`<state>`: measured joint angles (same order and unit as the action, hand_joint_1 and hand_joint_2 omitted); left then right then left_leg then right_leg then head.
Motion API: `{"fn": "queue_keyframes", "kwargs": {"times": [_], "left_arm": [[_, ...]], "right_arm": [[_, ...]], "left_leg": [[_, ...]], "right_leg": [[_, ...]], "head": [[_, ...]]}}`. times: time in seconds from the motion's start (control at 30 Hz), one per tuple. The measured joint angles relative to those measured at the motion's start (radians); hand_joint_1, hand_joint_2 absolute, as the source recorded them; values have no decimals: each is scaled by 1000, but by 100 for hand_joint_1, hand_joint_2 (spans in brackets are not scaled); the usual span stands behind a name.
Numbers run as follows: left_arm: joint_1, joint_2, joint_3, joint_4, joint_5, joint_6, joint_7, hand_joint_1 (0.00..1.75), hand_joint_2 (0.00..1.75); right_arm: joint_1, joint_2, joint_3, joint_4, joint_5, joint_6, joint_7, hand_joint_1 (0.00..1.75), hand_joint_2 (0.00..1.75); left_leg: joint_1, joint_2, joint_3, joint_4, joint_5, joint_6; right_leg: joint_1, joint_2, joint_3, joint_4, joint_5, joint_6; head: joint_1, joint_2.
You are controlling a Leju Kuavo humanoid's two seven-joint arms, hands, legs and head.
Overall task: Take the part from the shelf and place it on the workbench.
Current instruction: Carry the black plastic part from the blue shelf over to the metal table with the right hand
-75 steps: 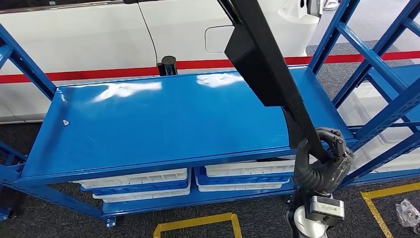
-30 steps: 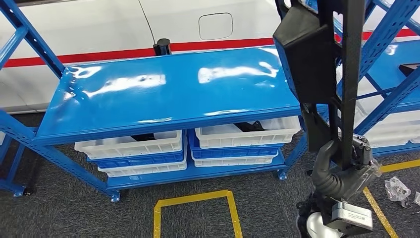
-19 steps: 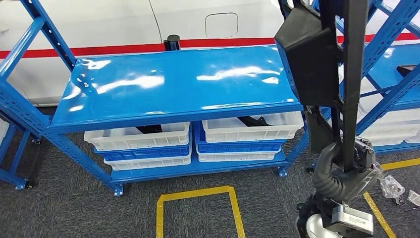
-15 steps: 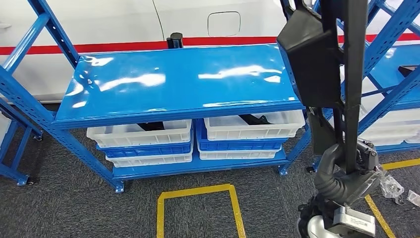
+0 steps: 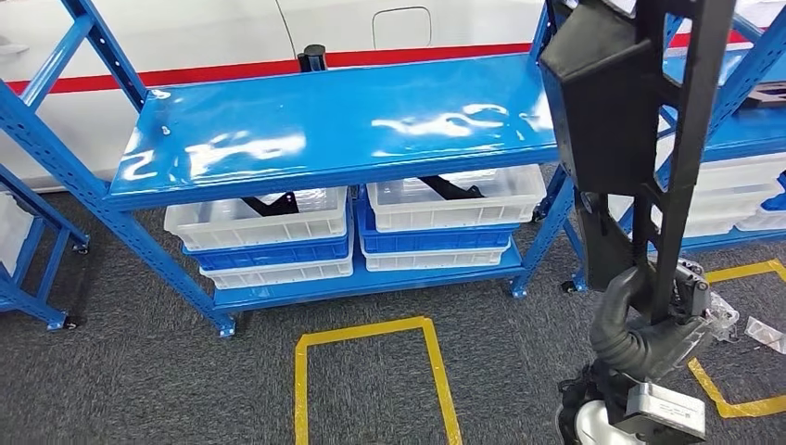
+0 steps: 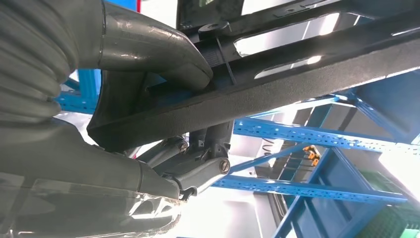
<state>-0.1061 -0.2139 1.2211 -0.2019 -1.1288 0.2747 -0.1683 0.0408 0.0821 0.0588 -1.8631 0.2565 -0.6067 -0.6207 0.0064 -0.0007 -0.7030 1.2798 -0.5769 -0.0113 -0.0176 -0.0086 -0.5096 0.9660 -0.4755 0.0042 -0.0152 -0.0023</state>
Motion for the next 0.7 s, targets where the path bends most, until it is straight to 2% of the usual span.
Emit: {"fn": "queue_keyframes", "kwargs": {"times": [0.03,0.07,0.1,0.17,0.2,0.23,0.3,0.33,0.37,0.43,0.47,0.5,0.53,0.57,0.6,0.63,0.67,0.7], "left_arm": [[0,2,0,0,-1,-2,2,0,175],[0,5,-1,0,-4,-5,2,0,175],[-1,8,-4,0,-9,-6,1,0,175],[-1,11,-12,0,-23,-8,-3,0,175],[0,12,-16,0,-28,-8,-4,0,175],[1,13,-18,0,-31,-9,-2,0,175],[2,14,-21,0,-33,-11,7,0,175],[2,16,-22,0,-33,-12,11,0,175],[2,18,-24,0,-33,-13,13,0,175],[2,20,-28,0,-33,-15,15,0,175],[2,21,-29,0,-33,-15,15,0,175],[2,21,-30,0,-33,-15,16,0,175],[2,20,-31,0,-32,-14,17,0,175],[2,20,-31,0,-31,-14,17,0,175],[2,20,-31,0,-28,-16,18,0,175],[2,20,-31,0,-26,-19,17,0,175],[1,20,-31,0,-24,-23,15,0,175],[1,20,-31,0,-22,-28,11,0,175]], "right_arm": [[1,-1,-1,0,-5,2,0,175,175],[1,-1,-2,0,-11,5,-1,175,175],[3,-2,-3,-1,-17,8,-2,175,175],[5,-2,-6,-4,-28,13,-6,175,175],[5,-3,-8,-7,-33,16,-8,175,175],[6,-3,-10,-9,-37,19,-10,175,175],[8,-5,-12,-13,-43,26,-12,175,175],[9,-6,-13,-15,-45,28,-12,175,175],[10,-7,-13,-16,-46,30,-12,175,175],[13,-9,-14,-16,-48,33,-12,175,175],[15,-10,-14,-16,-49,35,-12,175,175],[17,-11,-14,-16,-50,36,-12,175,175],[19,-12,-14,-16,-51,38,-12,175,175],[20,-13,-15,-16,-52,39,-12,175,175],[20,-14,-15,-16,-53,41,-13,175,175],[19,-15,-15,-16,-53,43,-14,175,175],[19,-15,-15,-16,-53,45,-15,175,175],[20,-15,-15,-16,-53,47,-16,175,175]], "left_leg": [[3,0,18,6,20,-2],[7,0,55,-27,48,-4],[10,-7,105,-88,67,-3],[15,-40,205,-227,61,3],[13,-53,231,-270,49,9],[10,-57,240,-291,41,16],[4,-36,228,-300,52,34],[4,-24,221,-303,61,44],[4,-11,213,-307,70,53],[3,13,195,-307,84,63],[3,24,187,-307,90,63],[2,36,179,-306,95,63],[3,46,173,-305,100,60],[3,57,168,-303,102,58],[4,67,166,-300,104,55],[2,76,164,-296,104,51],[-1,85,163,-292,105,46],[-4,92,162,-288,106,40]], "right_leg": [[0,0,-16,6,9,3],[-1,1,-33,12,16,6],[-2,3,-47,20,21,11],[0,9,-69,31,30,23],[0,13,-76,33,37,31],[0,16,-81,33,45,39],[-1,25,-94,35,58,52],[-2,26,-108,52,48,53],[-2,25,-130,89,25,50],[-3,21,-183,218,-44,42],[-4,21,-203,280,-72,43],[-5,20,-208,315,-86,48],[-6,17,-194,313,-87,55],[-7,10,-156,266,-73,65],[-9,-6,-104,192,-53,74],[-9,-27,-56,117,-38,79],[-7,-42,-21,59,-25,77],[-4,-52,-5,29,-20,72]], "head": [[0,0],[-1,0],[-1,0],[1,0],[3,0],[4,0],[5,0],[6,0],[8,0],[11,0],[12,0],[12,0],[12,0],[12,0],[13,0],[13,0],[12,0],[11,0]]}}
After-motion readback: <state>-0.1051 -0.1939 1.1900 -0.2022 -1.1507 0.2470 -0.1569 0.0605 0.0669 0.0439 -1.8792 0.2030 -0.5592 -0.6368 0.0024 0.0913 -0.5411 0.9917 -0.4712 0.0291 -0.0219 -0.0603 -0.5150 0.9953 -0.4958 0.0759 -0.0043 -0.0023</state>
